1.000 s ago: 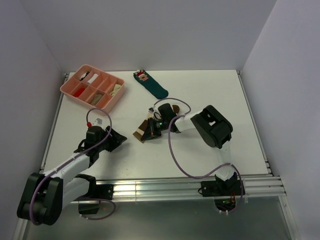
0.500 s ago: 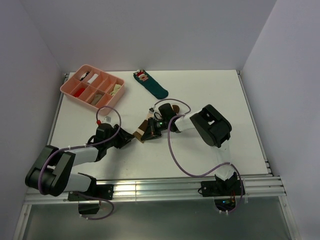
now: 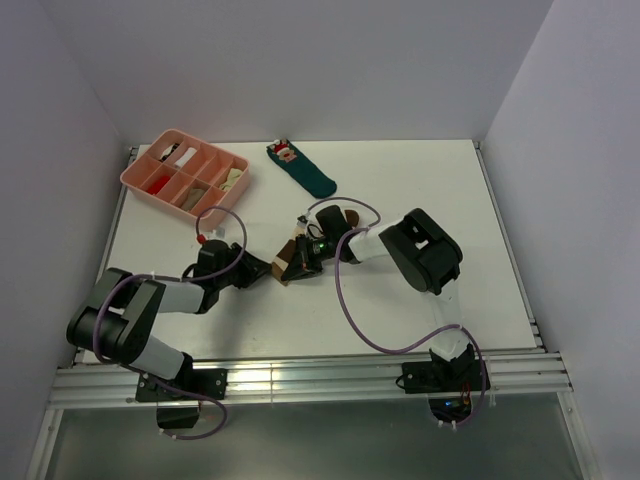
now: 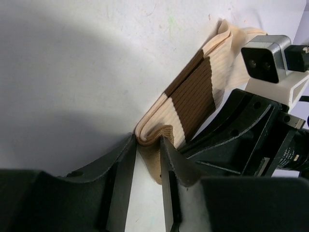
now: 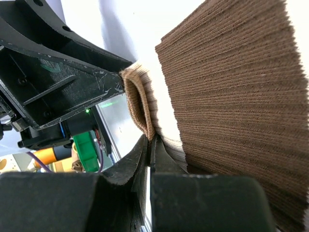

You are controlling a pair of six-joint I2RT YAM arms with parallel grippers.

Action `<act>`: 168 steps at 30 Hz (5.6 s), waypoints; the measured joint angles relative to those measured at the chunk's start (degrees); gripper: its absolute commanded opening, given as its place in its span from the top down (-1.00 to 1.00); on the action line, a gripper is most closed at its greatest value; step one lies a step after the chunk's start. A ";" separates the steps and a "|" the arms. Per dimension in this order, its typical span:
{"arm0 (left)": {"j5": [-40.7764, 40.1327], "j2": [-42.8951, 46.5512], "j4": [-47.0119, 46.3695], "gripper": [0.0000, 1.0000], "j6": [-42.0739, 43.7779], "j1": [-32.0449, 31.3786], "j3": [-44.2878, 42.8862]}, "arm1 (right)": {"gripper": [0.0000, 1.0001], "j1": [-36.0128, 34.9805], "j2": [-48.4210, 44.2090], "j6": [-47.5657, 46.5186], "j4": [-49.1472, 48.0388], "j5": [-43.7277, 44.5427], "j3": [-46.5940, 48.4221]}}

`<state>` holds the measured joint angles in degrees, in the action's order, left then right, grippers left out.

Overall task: Roll the socks
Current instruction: Roll the sock at the center of the board.

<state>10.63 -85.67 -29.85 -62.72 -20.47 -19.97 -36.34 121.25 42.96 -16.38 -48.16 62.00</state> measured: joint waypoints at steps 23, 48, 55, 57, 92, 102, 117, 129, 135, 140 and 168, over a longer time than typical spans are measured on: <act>-1.42 -0.85 1.84 -0.24 -1.11 -1.29 -4.02 | 0.96 0.00 0.52 0.31 2.49 0.00 1.77; 0.72 -1.88 -3.17 0.40 2.03 -0.35 -0.07 | 0.96 0.00 1.03 1.75 1.46 -0.76 1.75; 0.76 -3.76 -3.41 0.53 2.05 -0.35 -1.01 | 0.94 0.00 1.03 1.75 1.51 -0.76 1.75; 1.05 -4.44 -3.69 0.43 1.99 -0.35 -1.36 | 0.89 0.00 1.03 1.75 1.60 -0.72 1.77; -6.93 -4.57 30.64 0.99 8.15 -4.17 -20.00 | 0.03 -24.55 -23.30 -33.03 14.38 57.64 -3.61; -6.47 -5.73 33.64 0.99 9.57 -4.22 -22.29 | 0.07 -28.83 -16.50 -39.63 5.40 66.23 -4.35; -6.19 -5.99 34.34 0.99 10.84 -4.22 -22.86 | 0.21 -28.83 -9.49 -41.99 -2.10 71.80 -4.68; -7.08 -5.22 36.22 0.89 10.93 -4.22 -23.23 | 1.00 -27.26 -9.20 -37.27 -9.55 71.97 -8.37; -7.80 -1.40 38.60 0.33 9.53 -4.22 -21.99 | 1.00 -21.92 -12.35 -30.32 -12.81 58.42 -12.63; -9.07 3.41 39.76 -0.10 7.21 -4.22 -20.50 | 1.00 -16.46 -13.22 -23.19 -15.82 43.43 -15.37; -3.96 11.50 25.14 -0.01 -4.79 -4.39 -4.02 | 1.00 -3.78 -3.76 9.94 -35.78 8.87 -21.55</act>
<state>6.68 -74.17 -4.71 -67.51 -24.86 -23.99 -40.12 117.49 52.90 -52.16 -39.29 40.45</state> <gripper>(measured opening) 0.505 0.025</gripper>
